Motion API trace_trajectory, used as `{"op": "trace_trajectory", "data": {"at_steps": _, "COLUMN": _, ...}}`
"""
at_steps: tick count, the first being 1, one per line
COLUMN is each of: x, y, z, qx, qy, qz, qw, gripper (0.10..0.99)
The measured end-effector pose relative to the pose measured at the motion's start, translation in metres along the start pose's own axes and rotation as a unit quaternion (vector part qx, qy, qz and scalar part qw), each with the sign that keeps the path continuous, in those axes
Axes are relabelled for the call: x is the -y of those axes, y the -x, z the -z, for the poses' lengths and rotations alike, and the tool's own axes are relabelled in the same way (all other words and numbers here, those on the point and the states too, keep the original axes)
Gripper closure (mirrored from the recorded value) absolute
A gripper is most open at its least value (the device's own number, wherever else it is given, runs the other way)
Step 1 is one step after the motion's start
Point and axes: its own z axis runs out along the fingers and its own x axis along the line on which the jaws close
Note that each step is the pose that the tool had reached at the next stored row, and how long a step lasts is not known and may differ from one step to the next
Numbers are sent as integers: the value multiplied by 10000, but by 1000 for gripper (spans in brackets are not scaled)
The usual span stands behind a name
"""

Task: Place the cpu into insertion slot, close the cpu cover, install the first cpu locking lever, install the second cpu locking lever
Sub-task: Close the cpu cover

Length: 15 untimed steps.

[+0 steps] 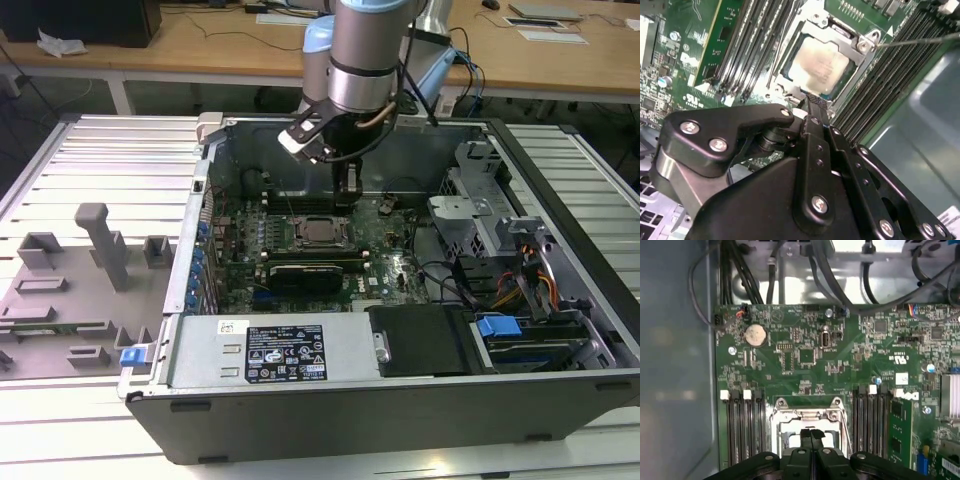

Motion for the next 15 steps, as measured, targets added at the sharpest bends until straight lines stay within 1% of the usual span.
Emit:
{"op": "trace_trajectory", "data": {"at_steps": 1, "x": 52, "y": 1, "z": -11, "qx": -3, "qy": 92, "qz": -4, "qw": 10000, "gripper": 980}}
{"op": "trace_trajectory", "data": {"at_steps": 2, "x": 82, "y": 3, "z": -16, "qx": -4, "qy": 153, "qz": -5, "qw": 9999, "gripper": 980}}
{"op": "trace_trajectory", "data": {"at_steps": 4, "x": 127, "y": 4, "z": -25, "qx": -6, "qy": 227, "qz": -9, "qw": 9997, "gripper": 980}}
{"op": "trace_trajectory", "data": {"at_steps": 5, "x": 166, "y": 7, "z": -31, "qx": -7, "qy": 239, "qz": -8, "qw": 9997, "gripper": 980}}
{"op": "trace_trajectory", "data": {"at_steps": 7, "x": 218, "y": 16, "z": -38, "qx": -6, "qy": 240, "qz": -9, "qw": 9997, "gripper": 980}}
{"op": "trace_trajectory", "data": {"at_steps": 8, "x": 275, "y": 28, "z": -49, "qx": -6, "qy": 239, "qz": -8, "qw": 9997, "gripper": 980}}
{"op": "trace_trajectory", "data": {"at_steps": 9, "x": 296, "y": 37, "z": -55, "qx": -6, "qy": 239, "qz": -8, "qw": 9997, "gripper": 980}}
{"op": "trace_trajectory", "data": {"at_steps": 13, "x": 351, "y": 77, "z": -78, "qx": -6, "qy": 240, "qz": -9, "qw": 9997, "gripper": 980}}
{"op": "trace_trajectory", "data": {"at_steps": 15, "x": 352, "y": 77, "z": -78, "qx": -6, "qy": 239, "qz": -8, "qw": 9997, "gripper": 980}}
